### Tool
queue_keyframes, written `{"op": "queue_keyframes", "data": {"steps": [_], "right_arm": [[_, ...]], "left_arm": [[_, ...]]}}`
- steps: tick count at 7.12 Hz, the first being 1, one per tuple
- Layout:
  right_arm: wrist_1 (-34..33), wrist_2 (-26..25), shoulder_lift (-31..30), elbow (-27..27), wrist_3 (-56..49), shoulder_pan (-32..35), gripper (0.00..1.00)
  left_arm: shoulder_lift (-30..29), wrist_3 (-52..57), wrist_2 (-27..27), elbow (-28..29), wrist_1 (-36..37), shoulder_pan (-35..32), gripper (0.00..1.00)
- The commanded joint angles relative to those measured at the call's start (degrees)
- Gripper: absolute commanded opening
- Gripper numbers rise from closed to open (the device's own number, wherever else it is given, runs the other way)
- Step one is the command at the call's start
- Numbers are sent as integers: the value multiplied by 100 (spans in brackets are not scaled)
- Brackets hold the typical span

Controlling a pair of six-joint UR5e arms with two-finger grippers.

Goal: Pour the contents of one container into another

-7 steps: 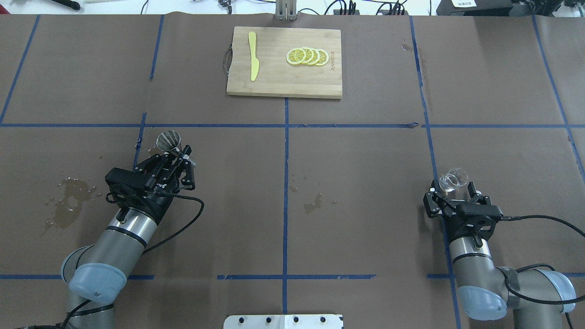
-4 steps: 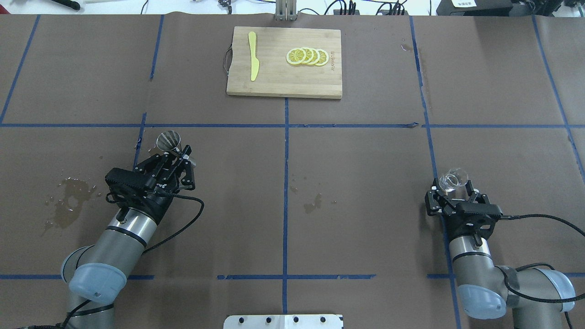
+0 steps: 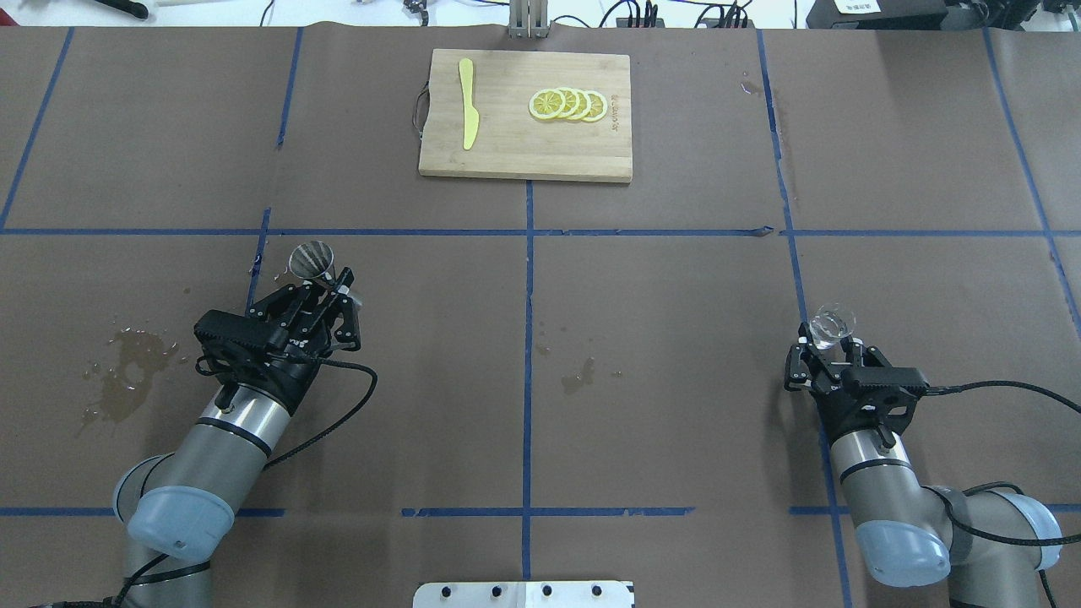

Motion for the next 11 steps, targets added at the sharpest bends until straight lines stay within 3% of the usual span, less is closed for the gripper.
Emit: {"op": "queue_keyframes", "data": {"steps": [1,2,4,6,8,10,11], "right_arm": [[905,125,86,95,-1002,107,0],[899,134,357,218,-1667,151,0],[881,169,1130,289,-2463,186,0],[838,319,1596,290,-3216,186,0],[846,328,1957,307,-3326,169,0],[751,922,1907,805,-3666,107,0],[515,925,1915,1052,-3904,107,0]], "left_arm": [[-9,0,-7,0,4,0,0],[-18,9,-16,0,12,0,0],[-18,750,-575,0,4,-61,0],[-524,976,-997,26,-22,-35,0],[-1402,984,-1219,692,-189,9,0],[-1397,1952,-1657,1079,-966,-9,0],[-1432,2404,-2025,1116,-1233,-17,0]]}}
